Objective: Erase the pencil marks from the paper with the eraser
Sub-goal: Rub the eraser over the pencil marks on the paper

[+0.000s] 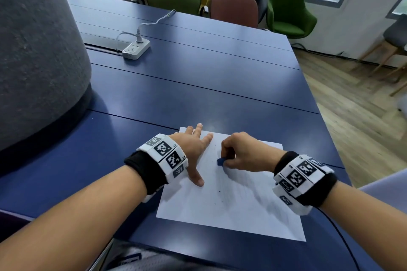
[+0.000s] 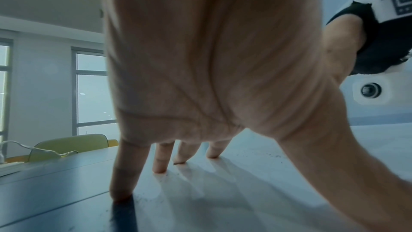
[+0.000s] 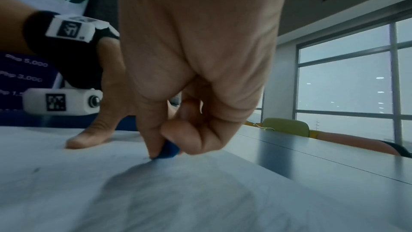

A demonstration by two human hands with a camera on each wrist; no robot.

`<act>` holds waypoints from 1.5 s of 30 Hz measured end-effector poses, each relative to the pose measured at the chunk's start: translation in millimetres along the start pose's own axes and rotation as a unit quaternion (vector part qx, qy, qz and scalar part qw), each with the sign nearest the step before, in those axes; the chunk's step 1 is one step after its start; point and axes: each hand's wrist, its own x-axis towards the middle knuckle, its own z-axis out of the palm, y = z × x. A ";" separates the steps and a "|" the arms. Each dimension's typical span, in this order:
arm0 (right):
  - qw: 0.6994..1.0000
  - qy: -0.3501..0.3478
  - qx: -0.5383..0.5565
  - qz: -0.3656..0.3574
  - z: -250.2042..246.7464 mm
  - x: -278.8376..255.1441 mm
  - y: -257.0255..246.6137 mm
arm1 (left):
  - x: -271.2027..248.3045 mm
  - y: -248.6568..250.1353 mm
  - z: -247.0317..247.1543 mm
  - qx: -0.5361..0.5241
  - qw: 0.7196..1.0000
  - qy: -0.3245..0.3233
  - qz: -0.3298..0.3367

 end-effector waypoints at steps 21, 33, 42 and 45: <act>0.999 -0.051 -0.007 0.018 -16.2 17.1 -4.3 | 0.2 -0.5 1.9 0.001 1.000 0.016 0.000; 0.993 -0.115 0.002 0.006 -11.2 11.0 -16.4 | 2.0 -1.3 2.1 0.006 1.000 0.010 0.002; 0.982 -0.176 -0.043 -0.047 -0.6 -13.9 -25.4 | 2.7 0.2 1.9 0.000 1.000 0.002 0.001; 0.986 -0.163 -0.017 -0.018 -1.9 -12.6 -17.8 | 2.0 0.1 0.9 -0.002 1.000 0.000 0.000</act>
